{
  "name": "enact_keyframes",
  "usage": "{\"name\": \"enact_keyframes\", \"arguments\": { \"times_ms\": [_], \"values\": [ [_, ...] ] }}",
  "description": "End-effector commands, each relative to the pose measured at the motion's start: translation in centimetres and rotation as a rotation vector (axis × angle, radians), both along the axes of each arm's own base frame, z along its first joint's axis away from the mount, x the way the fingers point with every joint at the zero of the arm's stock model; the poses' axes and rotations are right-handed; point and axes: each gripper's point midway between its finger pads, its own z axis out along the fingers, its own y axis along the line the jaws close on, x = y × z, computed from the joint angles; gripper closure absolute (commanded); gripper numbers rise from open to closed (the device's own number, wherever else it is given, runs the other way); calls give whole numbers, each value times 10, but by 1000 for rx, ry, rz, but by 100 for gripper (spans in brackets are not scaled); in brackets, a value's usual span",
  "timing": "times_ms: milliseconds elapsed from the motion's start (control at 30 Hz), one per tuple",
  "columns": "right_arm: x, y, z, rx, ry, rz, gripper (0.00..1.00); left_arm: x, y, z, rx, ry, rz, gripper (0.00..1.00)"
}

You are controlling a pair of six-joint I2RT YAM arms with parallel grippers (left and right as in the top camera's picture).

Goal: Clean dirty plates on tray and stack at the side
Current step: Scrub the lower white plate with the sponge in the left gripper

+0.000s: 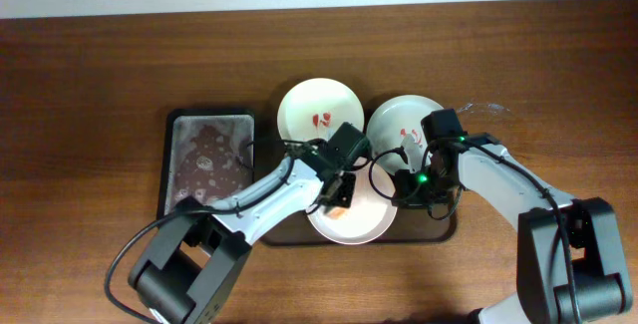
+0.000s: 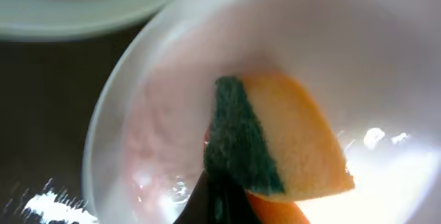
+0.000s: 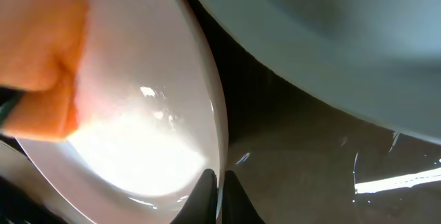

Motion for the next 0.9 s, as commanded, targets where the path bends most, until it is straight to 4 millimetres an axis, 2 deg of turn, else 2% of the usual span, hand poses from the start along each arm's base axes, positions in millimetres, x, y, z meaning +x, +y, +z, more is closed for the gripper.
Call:
{"name": "enact_keyframes", "arguments": {
  "times_ms": [0, 100, 167, 267, 333, 433, 500, 567, 633, 733, 767, 833, 867],
  "values": [
    [0, 5, 3, 15, -1, 26, 96, 6, 10, 29, 16, -53, 11, 100],
    [0, 5, 3, 15, -2, 26, 96, 22, -4, 69, -79, -160, 16, 100],
    [0, 5, 3, 15, -2, 26, 96, 27, -8, 74, -103, -185, 20, 100],
    [0, 5, 3, 15, -2, 26, 96, 21, -9, 53, -85, -127, 51, 100],
    [0, 5, 3, 15, -2, 26, 96, 13, -16, 33, -81, -69, 31, 100],
    [0, 5, 3, 15, -1, 26, 96, 1, -17, 4, -31, 3, 11, 100],
    [0, 5, 3, 15, -1, 25, 96, -7, -15, -7, -13, 46, 5, 100],
    [-1, 5, 3, 15, -1, 26, 96, -12, -10, -8, 9, 69, 6, 100],
    [-1, 5, 3, 15, -1, 26, 96, -17, -4, 1, 21, 81, 9, 100],
    [0, 5, 3, 14, -1, 25, 96, -8, 6, 39, 13, -16, 28, 100],
    [0, 5, 3, 14, -1, 25, 91, 1, 12, 67, -17, -89, 49, 100],
    [-1, 5, 3, 15, -1, 26, 85, 7, 22, 83, -34, -120, 72, 100],
    [-1, 5, 3, 15, -1, 26, 79, 12, 40, 88, -8, -128, 114, 100]
  ]
}}
